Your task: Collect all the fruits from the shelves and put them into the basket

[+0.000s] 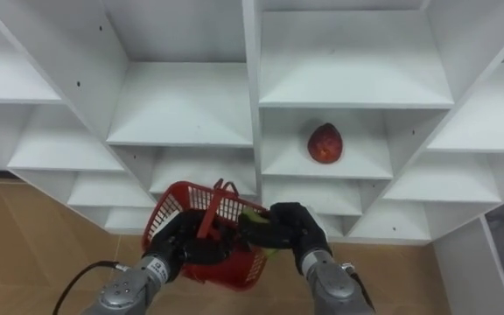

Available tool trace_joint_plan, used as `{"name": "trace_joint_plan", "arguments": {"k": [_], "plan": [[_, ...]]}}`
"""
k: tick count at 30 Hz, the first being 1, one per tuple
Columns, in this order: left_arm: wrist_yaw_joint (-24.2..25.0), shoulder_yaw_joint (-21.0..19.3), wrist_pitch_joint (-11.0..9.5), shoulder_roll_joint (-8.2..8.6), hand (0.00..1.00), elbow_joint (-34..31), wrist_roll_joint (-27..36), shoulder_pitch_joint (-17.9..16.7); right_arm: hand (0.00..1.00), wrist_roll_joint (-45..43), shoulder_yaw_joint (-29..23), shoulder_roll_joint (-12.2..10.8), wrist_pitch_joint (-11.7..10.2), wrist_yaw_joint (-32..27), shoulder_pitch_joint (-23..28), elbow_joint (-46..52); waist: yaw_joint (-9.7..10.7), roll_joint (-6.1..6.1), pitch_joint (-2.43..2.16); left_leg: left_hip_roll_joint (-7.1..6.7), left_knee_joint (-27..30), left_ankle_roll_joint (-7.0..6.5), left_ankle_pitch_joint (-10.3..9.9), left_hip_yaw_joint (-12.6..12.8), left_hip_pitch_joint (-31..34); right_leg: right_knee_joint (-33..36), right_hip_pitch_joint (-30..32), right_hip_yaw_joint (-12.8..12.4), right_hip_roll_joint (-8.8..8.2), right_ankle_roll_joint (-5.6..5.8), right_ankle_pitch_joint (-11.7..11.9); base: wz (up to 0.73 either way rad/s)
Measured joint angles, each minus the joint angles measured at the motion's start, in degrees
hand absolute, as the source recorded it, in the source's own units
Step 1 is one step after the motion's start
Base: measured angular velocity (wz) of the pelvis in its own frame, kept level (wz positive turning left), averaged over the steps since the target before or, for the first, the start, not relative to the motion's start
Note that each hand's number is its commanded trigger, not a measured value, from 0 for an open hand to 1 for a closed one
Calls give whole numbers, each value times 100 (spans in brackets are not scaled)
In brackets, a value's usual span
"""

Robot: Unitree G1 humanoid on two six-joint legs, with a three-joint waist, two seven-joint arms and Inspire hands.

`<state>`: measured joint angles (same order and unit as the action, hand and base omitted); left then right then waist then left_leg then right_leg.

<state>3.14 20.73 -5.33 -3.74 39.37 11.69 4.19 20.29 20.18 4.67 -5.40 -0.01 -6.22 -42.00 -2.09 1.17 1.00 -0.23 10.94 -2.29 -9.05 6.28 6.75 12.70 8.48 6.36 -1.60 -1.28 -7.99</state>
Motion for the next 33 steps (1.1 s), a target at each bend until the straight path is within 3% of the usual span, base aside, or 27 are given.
{"name": "trace_joint_plan", "arguments": {"k": [14, 18, 23, 28, 29, 30, 32, 33], "plan": [[-7, 38, 14, 23, 100, 7, 8, 1, 100, 457, -7, -73, 14, -3, -186, -184, 13, -23, 34, -1, -12, 0, 0, -25, 63, -35, 54, 14, 2, 0, 0, 0], [46, 144, 134, 23, 100, 34, 7, -9, 100, 624, -9, -96, 177, -6, -227, -318, 21, -51, 51, -6, -14, 0, 0, -24, 83, -99, 35, 26, 3, 8, 8, 0], [144, 148, 281, 30, 100, 53, 7, -8, 100, 640, -9, -106, 183, -1, -237, -340, 23, -62, 58, -11, -14, 0, 0, -29, 96, -114, 40, 28, -1, 9, 8, 0], [232, 148, 296, 34, 100, 52, 3, -4, 100, 657, 1, -124, 185, 35, -284, -464, 23, -64, 57, -10, -13, 0, 0, -33, 102, -116, 42, 70, -4, 10, 7, 0], [249, 149, 296, 36, 100, 52, 3, -4, 94, 695, 10, -126, 185, 53, -284, -464, 19, -67, 56, -10, -13, 0, 0, -32, 102, -115, 44, 71, -4, 10, 7, 0], [253, 149, 296, 37, 100, 52, 3, -4, 69, 720, 33, -128, 185, 73, -285, -464, 21, -71, 55, -10, -13, 0, 0, -31, 100, -114, 45, 72, -4, 9, 7, 0], [253, 149, 296, 36, 100, 52, 4, -1, 54, 769, 91, -130, 185, 100, -285, -466, 22, -76, 55, -8, -12, 0, 0, -32, 99, -110, 45, 75, -3, 9, 8, 0], [253, 149, 296, 36, 100, 52, 4, -1, 16, 787, 113, -137, 186, 130, -284, -473, 22, -81, 56, -8, -10, 0, 0, -31, 98, -107, 45, 77, -4, 9, 8, 0]]}}
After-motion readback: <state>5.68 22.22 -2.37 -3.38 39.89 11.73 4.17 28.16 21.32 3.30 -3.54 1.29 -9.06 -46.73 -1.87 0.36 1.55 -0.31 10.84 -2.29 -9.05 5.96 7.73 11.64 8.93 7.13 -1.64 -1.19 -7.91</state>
